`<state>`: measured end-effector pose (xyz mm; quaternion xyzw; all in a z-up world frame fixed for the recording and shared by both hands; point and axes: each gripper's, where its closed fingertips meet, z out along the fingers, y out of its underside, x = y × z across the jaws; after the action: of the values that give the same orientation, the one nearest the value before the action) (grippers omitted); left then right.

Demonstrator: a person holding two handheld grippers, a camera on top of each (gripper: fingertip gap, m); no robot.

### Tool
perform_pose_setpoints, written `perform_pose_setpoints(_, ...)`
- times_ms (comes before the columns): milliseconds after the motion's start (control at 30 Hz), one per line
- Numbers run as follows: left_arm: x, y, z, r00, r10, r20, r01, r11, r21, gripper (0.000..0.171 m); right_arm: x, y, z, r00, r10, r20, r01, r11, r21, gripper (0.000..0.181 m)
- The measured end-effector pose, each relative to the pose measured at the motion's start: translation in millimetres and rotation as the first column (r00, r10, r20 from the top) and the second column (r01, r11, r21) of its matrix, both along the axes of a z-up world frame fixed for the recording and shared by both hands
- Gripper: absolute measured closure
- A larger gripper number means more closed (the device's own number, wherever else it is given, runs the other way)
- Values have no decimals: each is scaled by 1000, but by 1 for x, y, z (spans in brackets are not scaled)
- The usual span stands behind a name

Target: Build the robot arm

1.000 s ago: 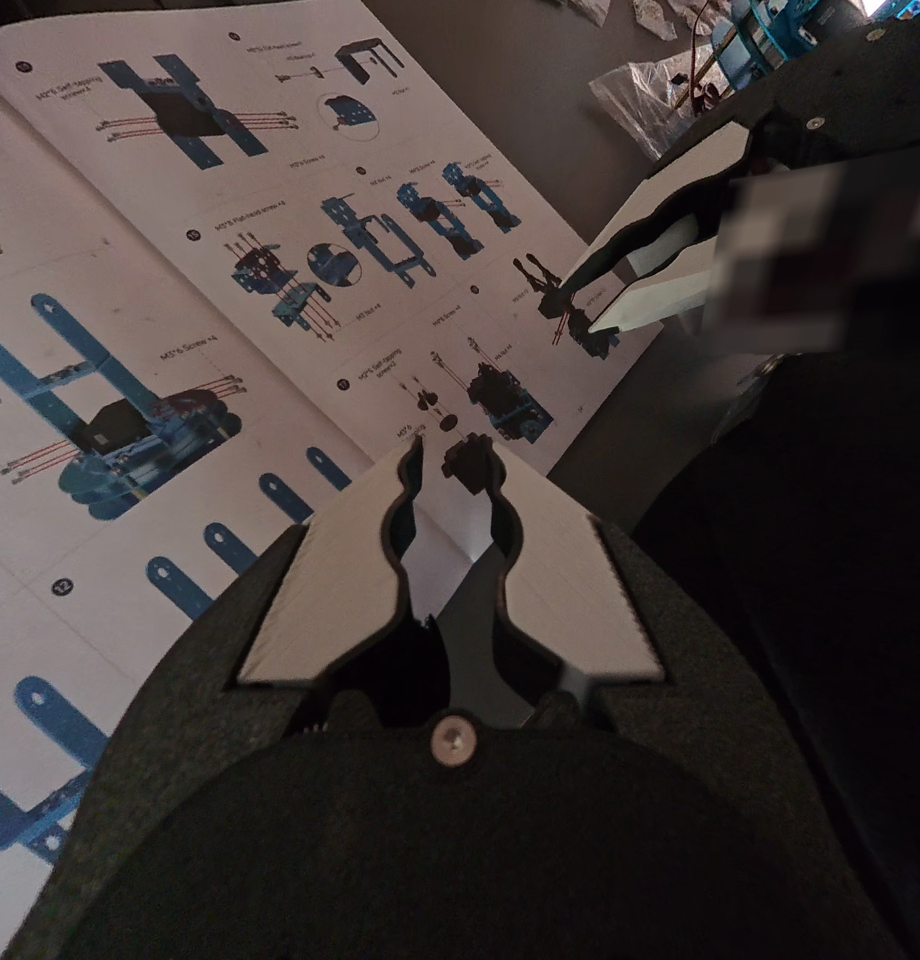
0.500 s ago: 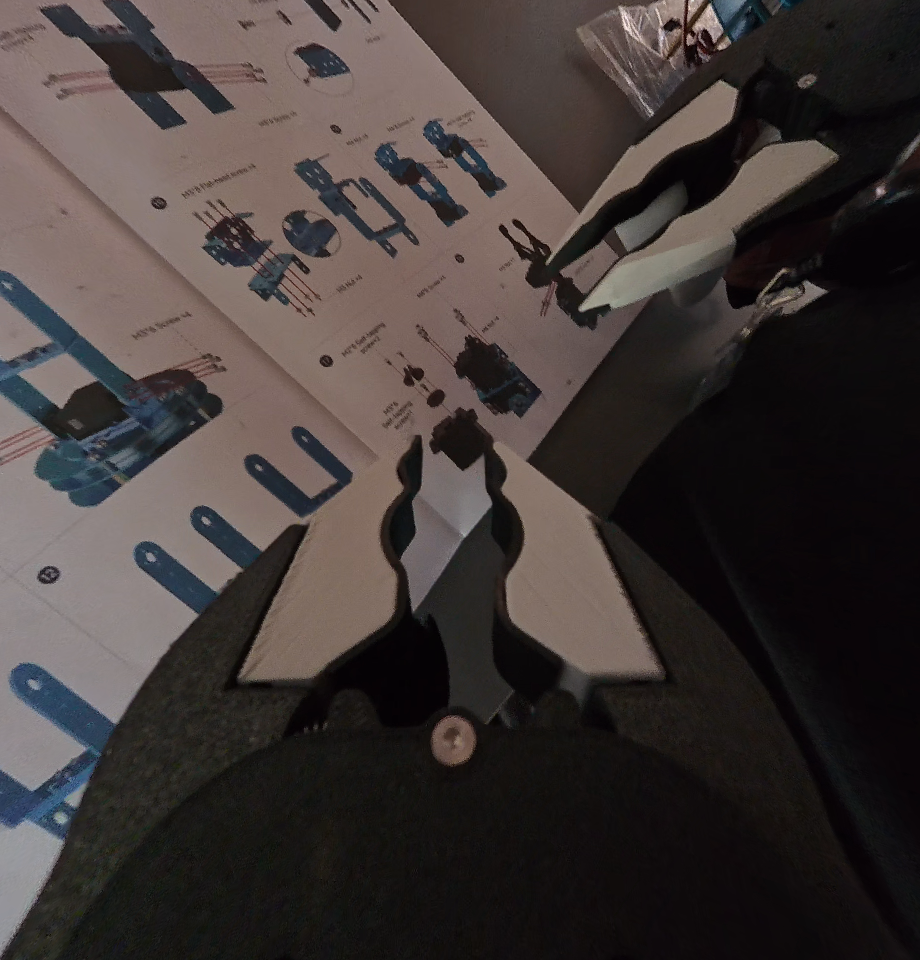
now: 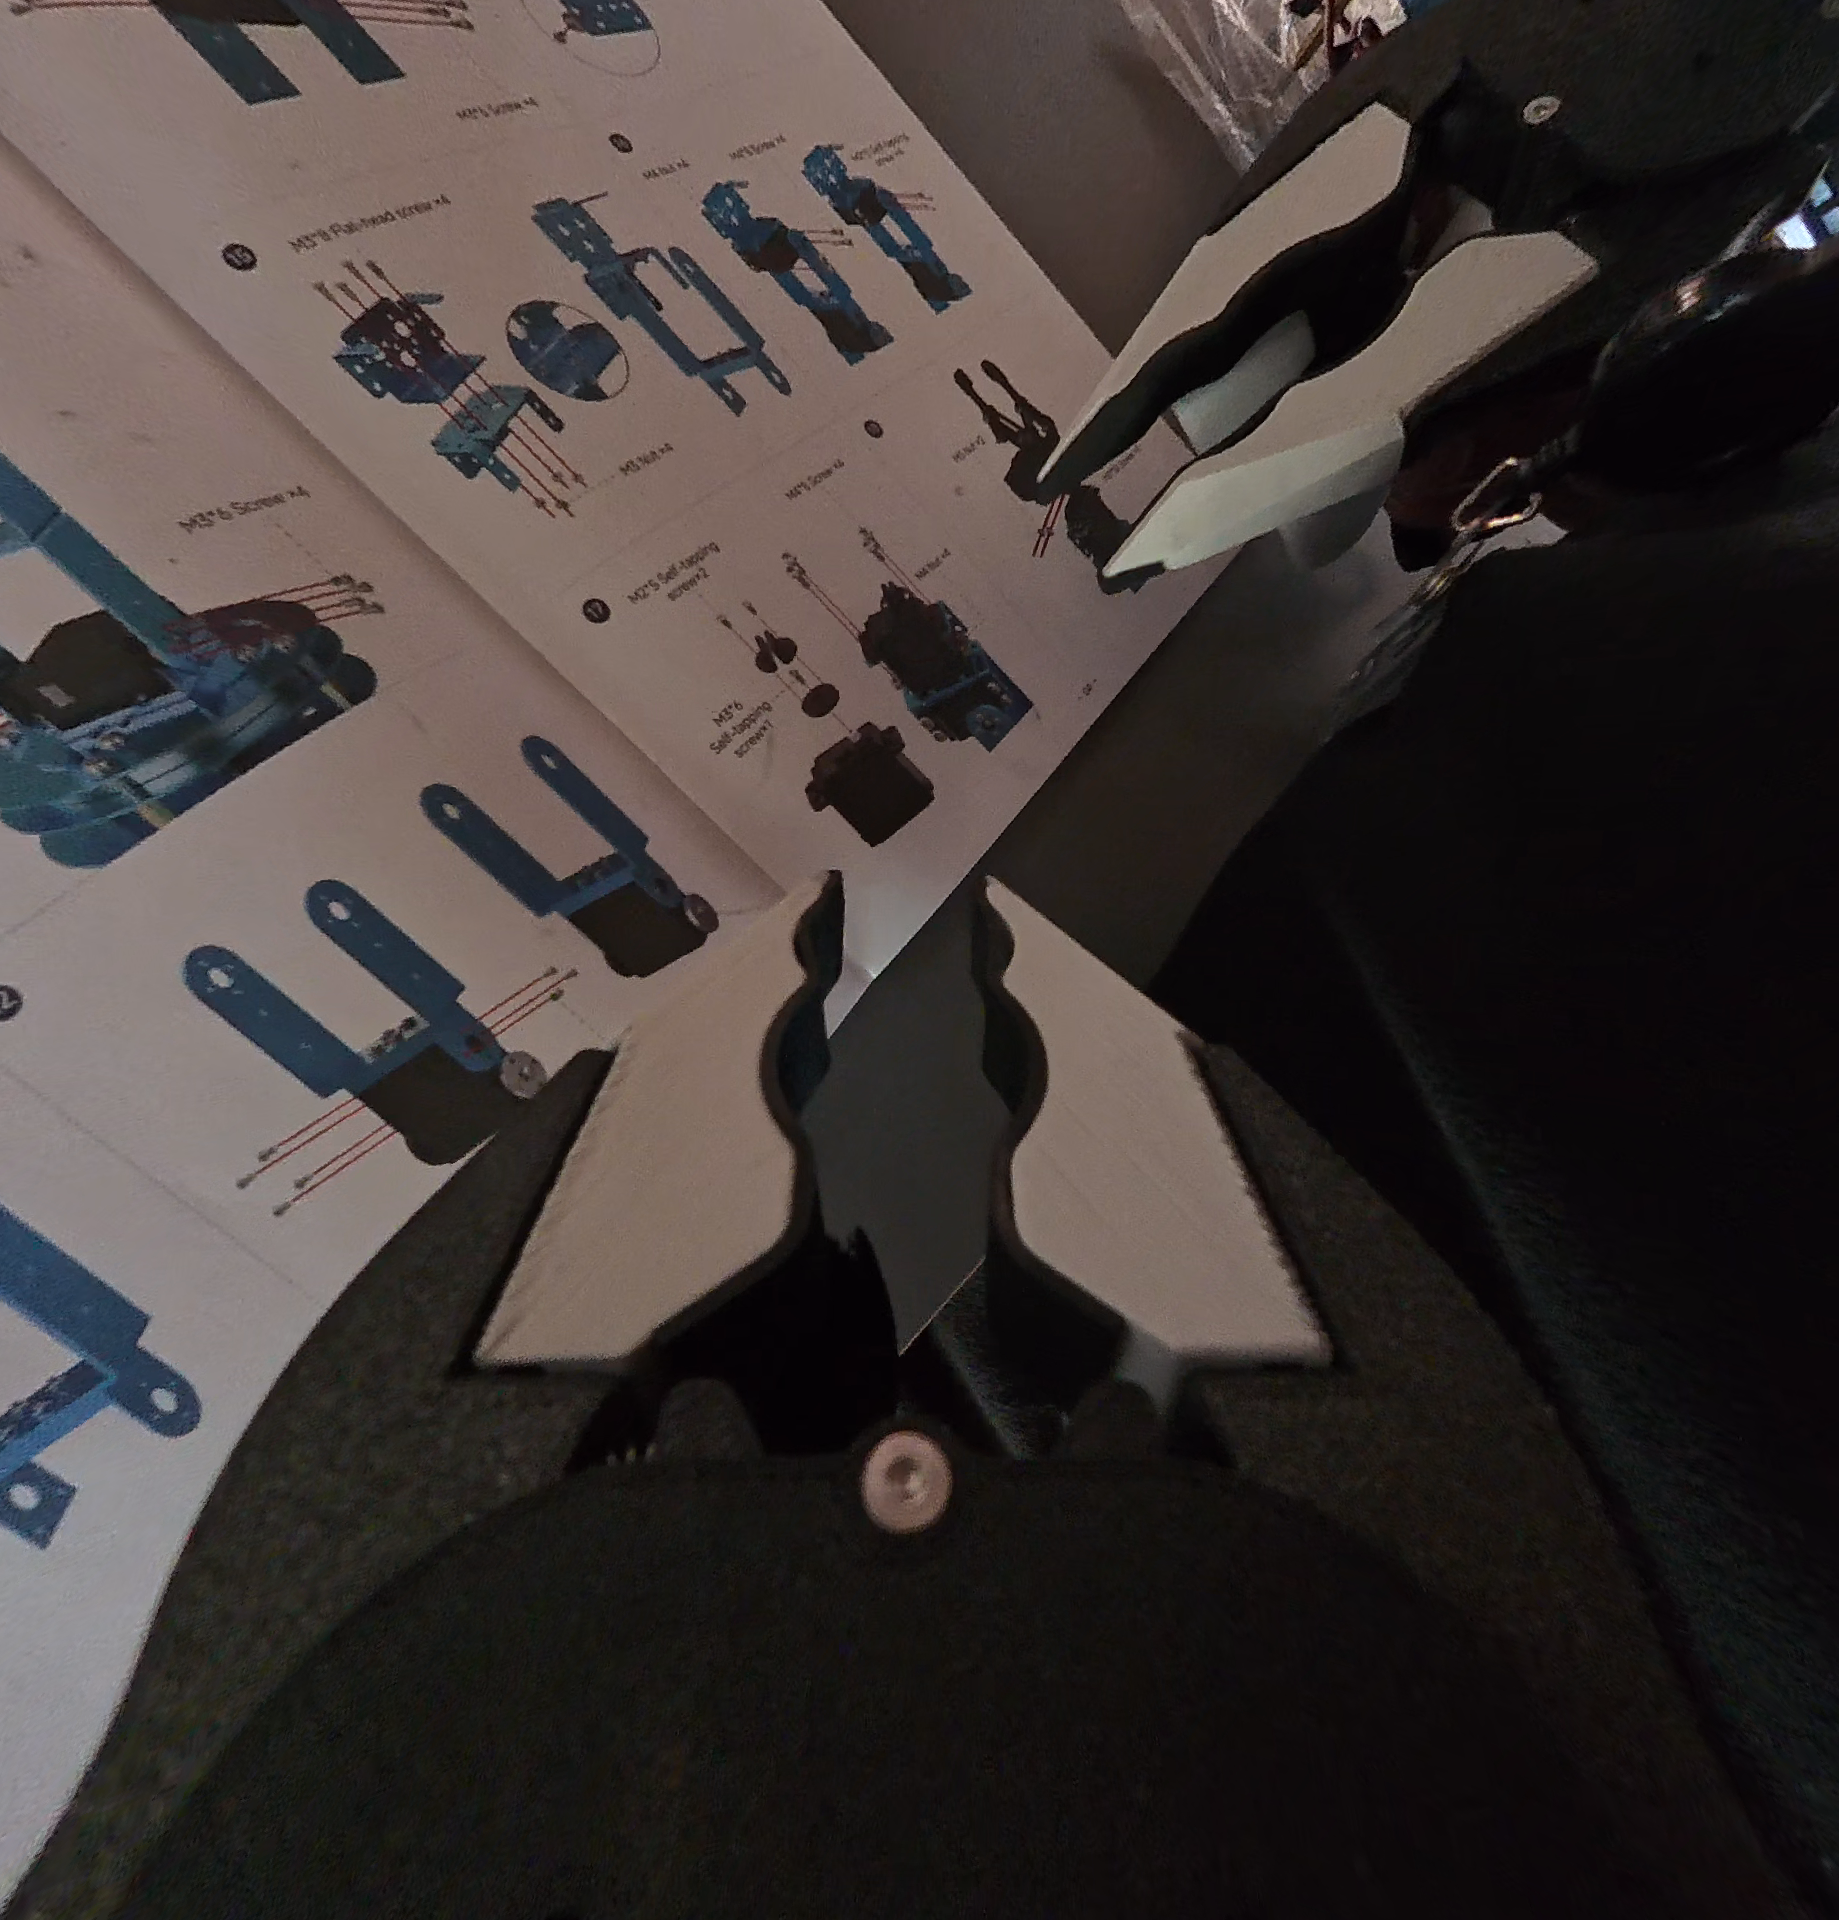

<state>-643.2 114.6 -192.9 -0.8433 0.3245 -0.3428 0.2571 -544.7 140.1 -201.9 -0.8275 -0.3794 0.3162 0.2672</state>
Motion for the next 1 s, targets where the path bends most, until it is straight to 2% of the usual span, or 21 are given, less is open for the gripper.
perform_pose_setpoints(367, 7, 6, 5, 999, 47, -8, -47, 998, 32, 148, 5, 5, 21, 998, -27, -48, 29, 998, 58, 154)
perform_pose_setpoints(467, 8, 4, 5, 998, 40, -50, -37, 998, 56, 148, 13, 2, 24, 998, -43, -51, 46, 996, 76, 154)
perform_pose_setpoints(667, 10, -15, 10, 996, 48, -78, -42, 996, 75, 149, 19, -18, 26, 996, -52, -67, 58, 995, 81, 155)
perform_pose_setpoints(1000, -4, -47, 7, 985, 113, -130, -100, 989, 105, 148, 7, -47, 26, 995, -46, -88, 55, 994, 95, 155)
